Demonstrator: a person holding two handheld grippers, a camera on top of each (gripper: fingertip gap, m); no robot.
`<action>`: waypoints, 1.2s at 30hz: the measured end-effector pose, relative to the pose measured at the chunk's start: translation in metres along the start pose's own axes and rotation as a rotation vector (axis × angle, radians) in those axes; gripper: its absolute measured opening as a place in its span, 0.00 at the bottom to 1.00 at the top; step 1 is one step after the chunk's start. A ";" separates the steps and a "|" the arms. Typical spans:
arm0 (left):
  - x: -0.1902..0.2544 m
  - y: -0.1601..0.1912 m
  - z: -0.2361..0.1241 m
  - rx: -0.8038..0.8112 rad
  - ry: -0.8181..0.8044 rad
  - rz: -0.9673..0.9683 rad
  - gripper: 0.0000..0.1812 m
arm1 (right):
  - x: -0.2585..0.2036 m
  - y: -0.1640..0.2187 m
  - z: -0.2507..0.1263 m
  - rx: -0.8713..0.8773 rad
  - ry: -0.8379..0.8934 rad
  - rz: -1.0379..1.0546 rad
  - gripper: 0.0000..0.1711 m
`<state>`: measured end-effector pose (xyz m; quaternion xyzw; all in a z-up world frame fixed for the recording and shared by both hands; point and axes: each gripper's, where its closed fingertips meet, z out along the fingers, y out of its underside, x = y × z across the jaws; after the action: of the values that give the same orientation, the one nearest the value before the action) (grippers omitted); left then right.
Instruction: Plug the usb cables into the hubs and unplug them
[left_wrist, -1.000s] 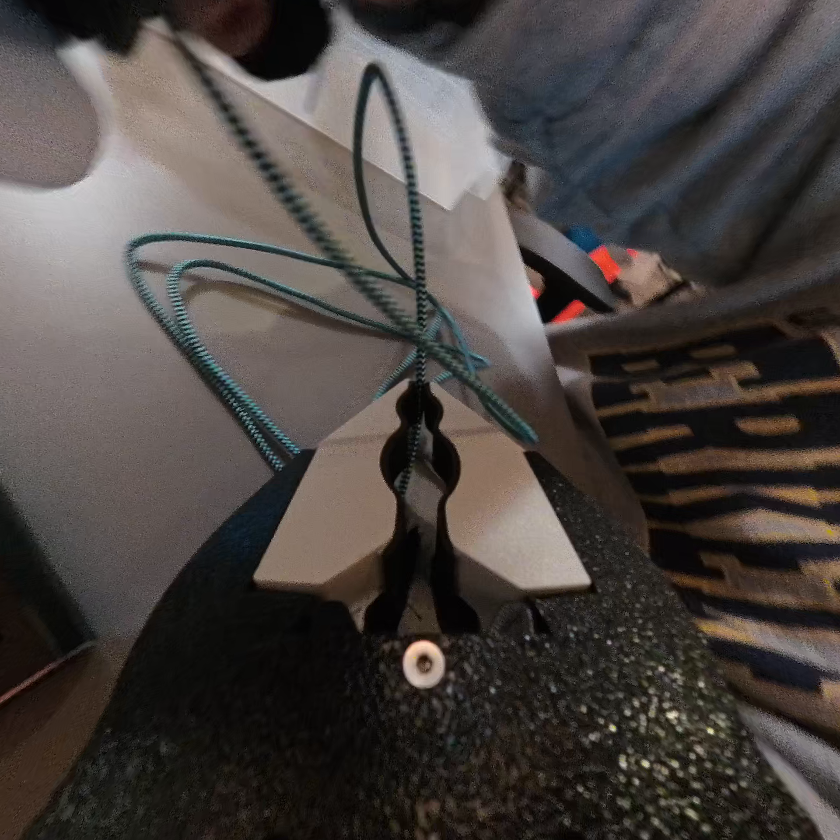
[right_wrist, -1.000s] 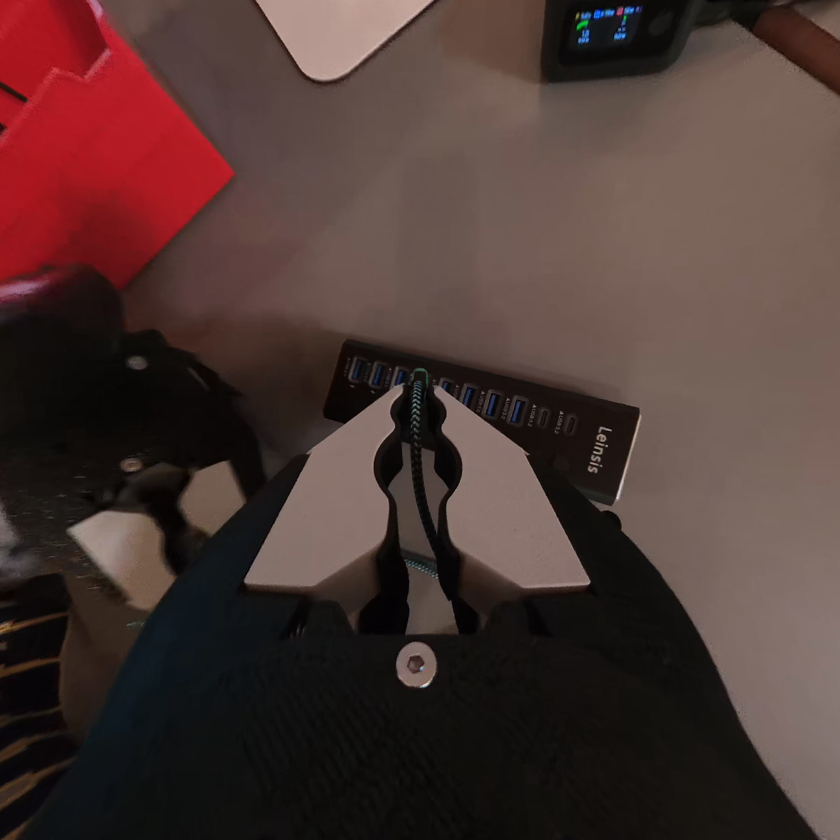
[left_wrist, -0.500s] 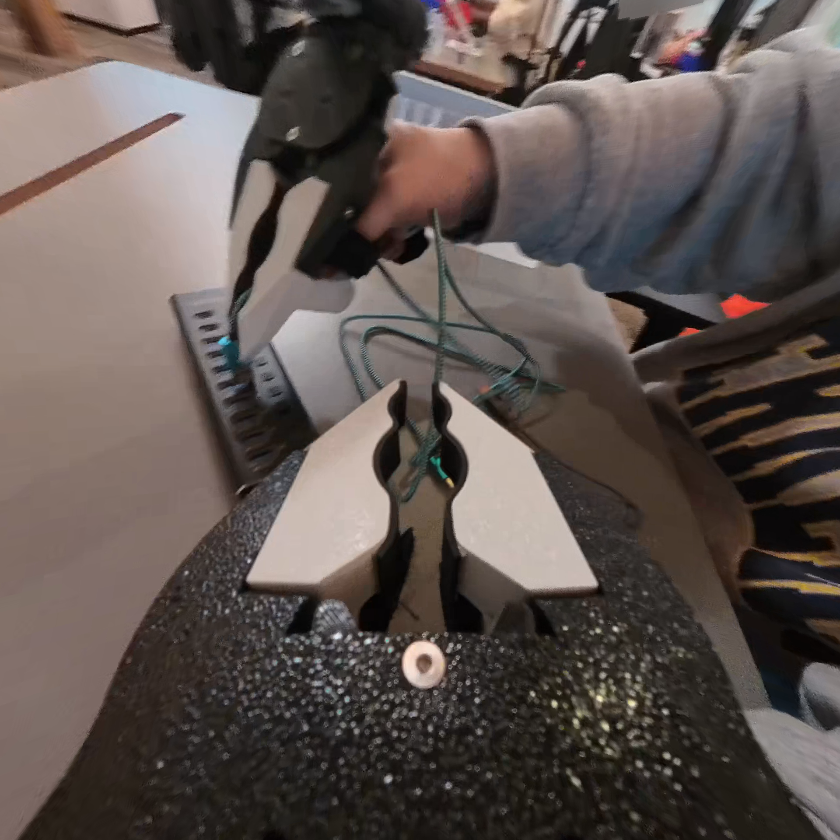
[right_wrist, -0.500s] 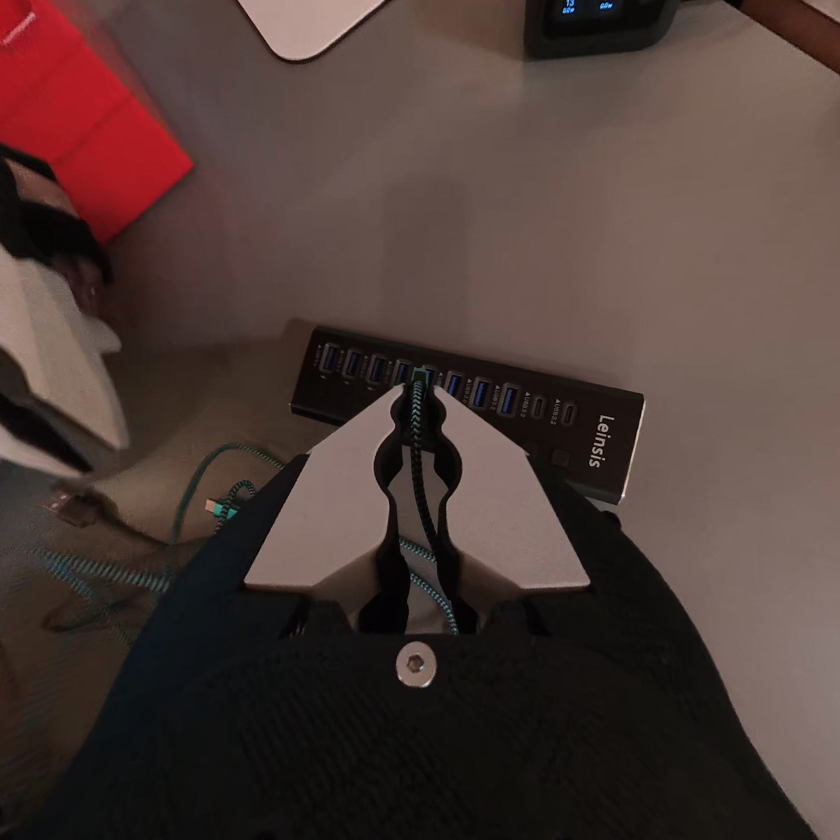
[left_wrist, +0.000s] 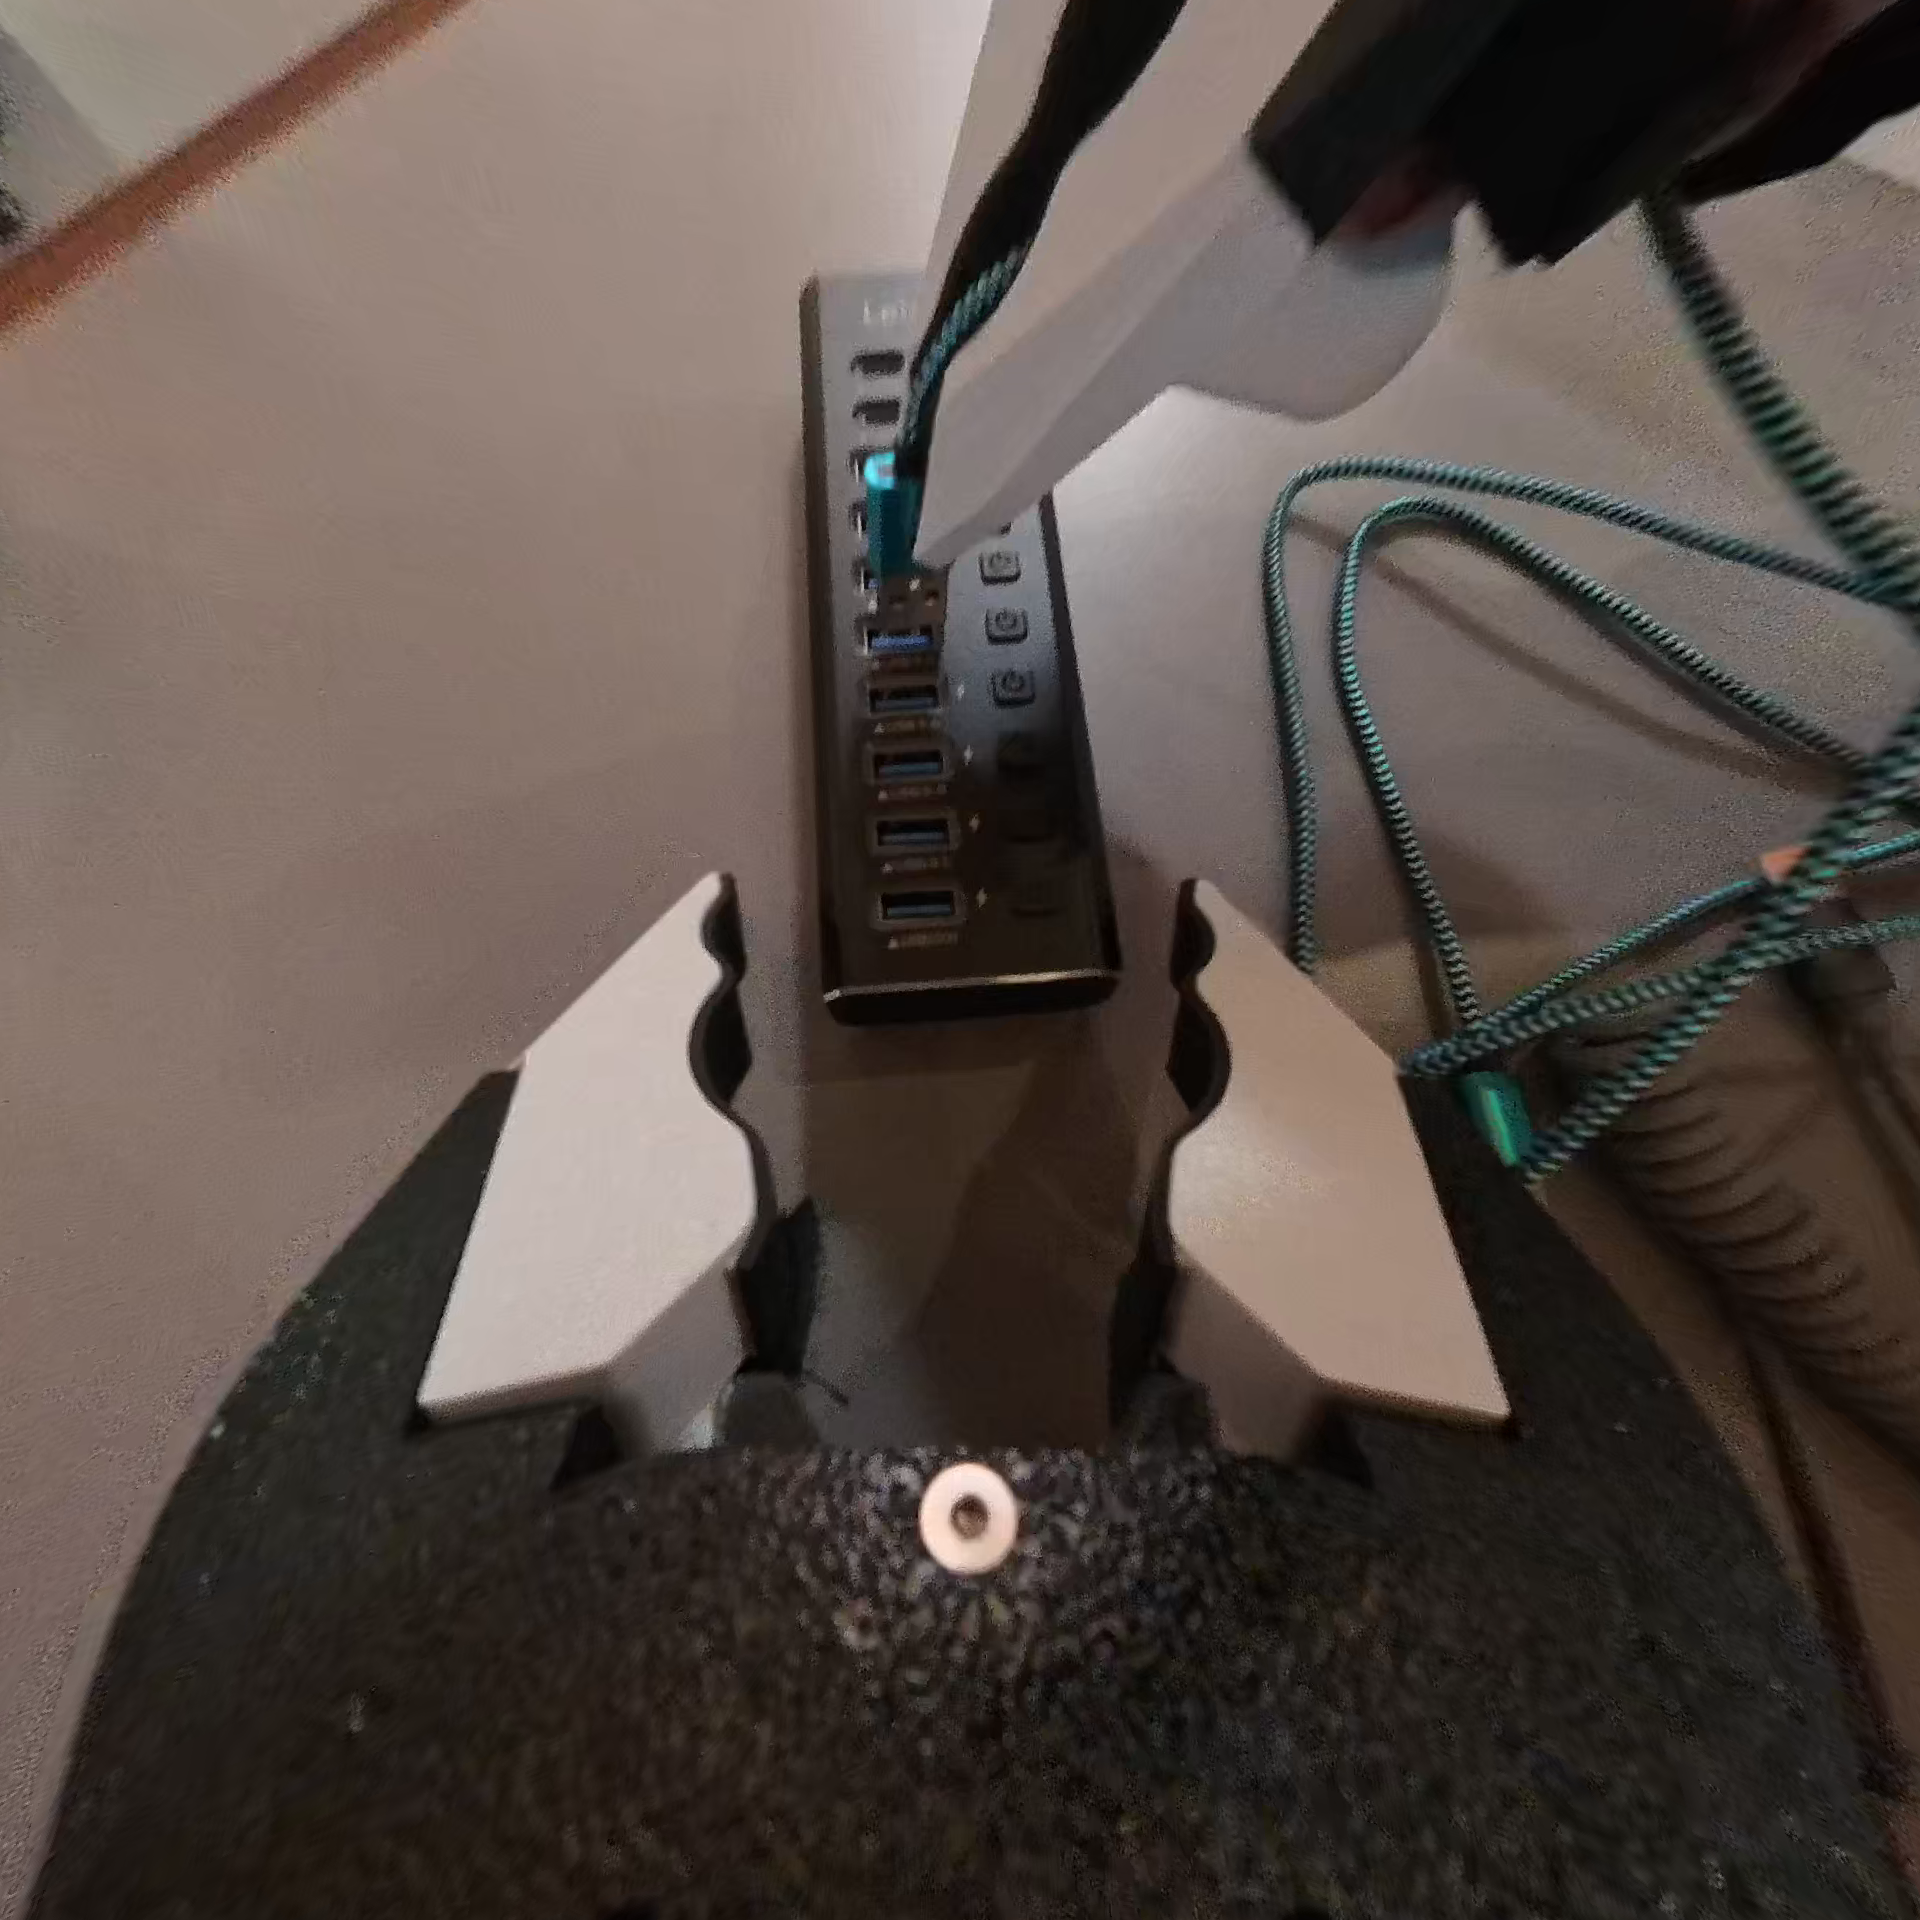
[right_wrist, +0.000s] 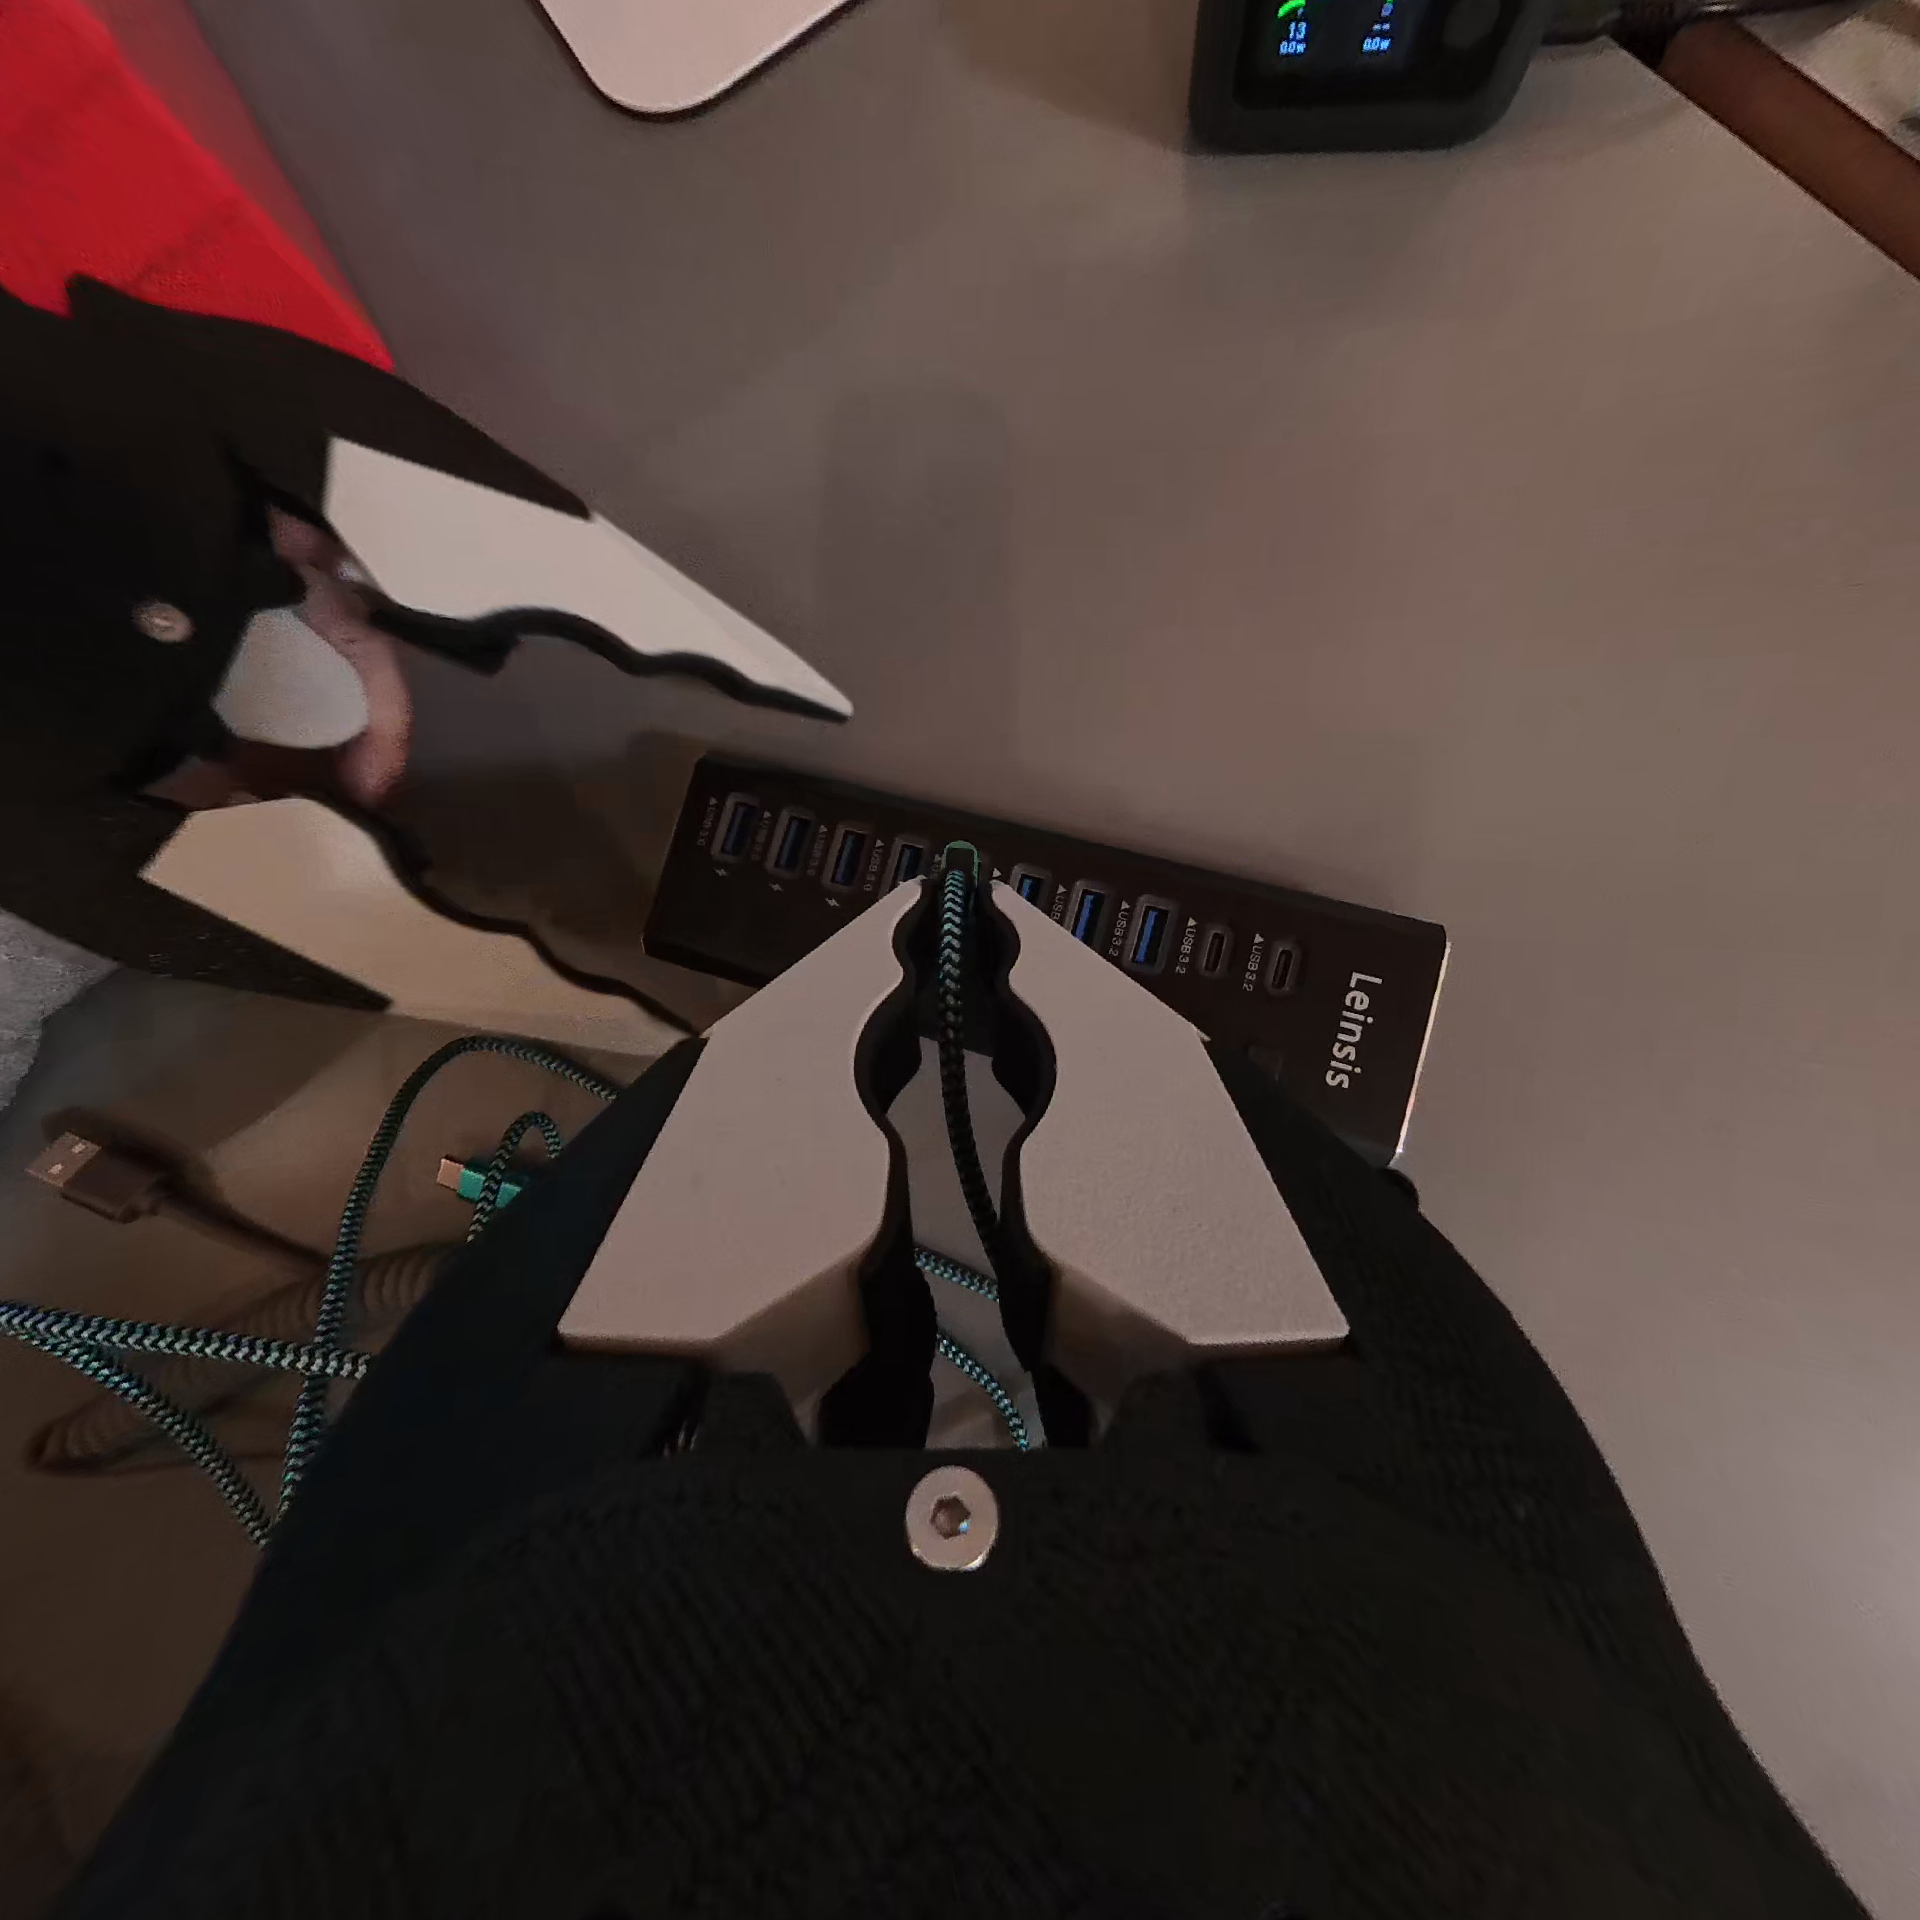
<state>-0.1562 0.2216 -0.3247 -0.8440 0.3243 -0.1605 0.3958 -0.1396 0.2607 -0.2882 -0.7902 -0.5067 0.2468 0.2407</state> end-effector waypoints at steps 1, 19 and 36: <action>0.000 0.004 0.004 -0.013 0.014 -0.019 0.43 | 0.000 0.000 0.000 0.002 -0.002 0.003 0.03; 0.004 -0.013 0.002 0.071 -0.010 0.004 0.32 | 0.006 -0.002 -0.002 -0.022 0.021 0.018 0.03; 0.003 -0.002 0.010 0.001 -0.029 0.019 0.32 | 0.007 0.010 0.012 -0.240 0.144 -0.069 0.03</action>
<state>-0.1474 0.2260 -0.3299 -0.8430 0.3264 -0.1444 0.4024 -0.1382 0.2648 -0.3042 -0.8111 -0.5409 0.1185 0.1886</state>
